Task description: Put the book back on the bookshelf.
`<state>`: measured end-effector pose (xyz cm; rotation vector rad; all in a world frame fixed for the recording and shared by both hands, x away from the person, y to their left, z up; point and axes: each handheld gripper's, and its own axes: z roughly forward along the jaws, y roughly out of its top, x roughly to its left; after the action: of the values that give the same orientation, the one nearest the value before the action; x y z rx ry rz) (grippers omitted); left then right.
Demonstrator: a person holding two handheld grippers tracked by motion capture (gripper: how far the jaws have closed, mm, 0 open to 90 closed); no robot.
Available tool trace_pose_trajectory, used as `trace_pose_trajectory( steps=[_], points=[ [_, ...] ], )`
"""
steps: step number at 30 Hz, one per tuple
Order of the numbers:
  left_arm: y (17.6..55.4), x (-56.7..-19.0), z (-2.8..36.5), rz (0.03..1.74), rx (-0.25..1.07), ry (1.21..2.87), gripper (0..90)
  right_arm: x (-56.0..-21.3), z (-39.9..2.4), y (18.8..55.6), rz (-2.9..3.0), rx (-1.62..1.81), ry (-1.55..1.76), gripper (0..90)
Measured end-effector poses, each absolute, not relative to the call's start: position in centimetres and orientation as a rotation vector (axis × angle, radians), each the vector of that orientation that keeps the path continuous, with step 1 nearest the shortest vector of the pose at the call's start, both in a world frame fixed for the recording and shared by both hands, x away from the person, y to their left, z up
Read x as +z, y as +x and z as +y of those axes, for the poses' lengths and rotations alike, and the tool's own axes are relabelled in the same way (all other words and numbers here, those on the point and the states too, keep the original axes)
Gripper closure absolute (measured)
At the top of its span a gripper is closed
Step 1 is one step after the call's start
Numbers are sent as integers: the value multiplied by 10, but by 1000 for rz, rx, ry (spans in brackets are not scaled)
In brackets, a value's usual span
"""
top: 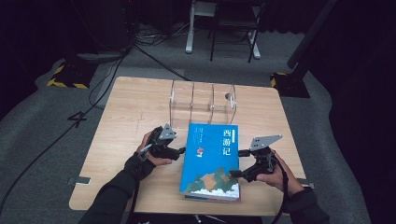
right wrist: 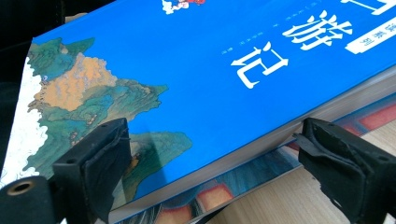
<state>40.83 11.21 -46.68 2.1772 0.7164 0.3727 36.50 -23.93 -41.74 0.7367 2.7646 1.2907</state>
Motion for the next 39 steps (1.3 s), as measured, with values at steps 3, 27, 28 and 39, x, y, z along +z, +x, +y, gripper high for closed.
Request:
trace_pose_trajectory(
  steps=[3,27,28,39],
  points=[
    [408,-468,109,713,377,2185,266,-417,-239,365,2762,1292,728,98],
    [418,-469,106,750,385,2157,333,-408,-223,390,2689,1333,754,218],
    [418,-469,107,750,383,2155,333,-408,-222,391,2689,1324,754,234],
    [416,-468,107,749,397,2151,333,-409,-232,382,2766,1176,904,153]
  ],
)
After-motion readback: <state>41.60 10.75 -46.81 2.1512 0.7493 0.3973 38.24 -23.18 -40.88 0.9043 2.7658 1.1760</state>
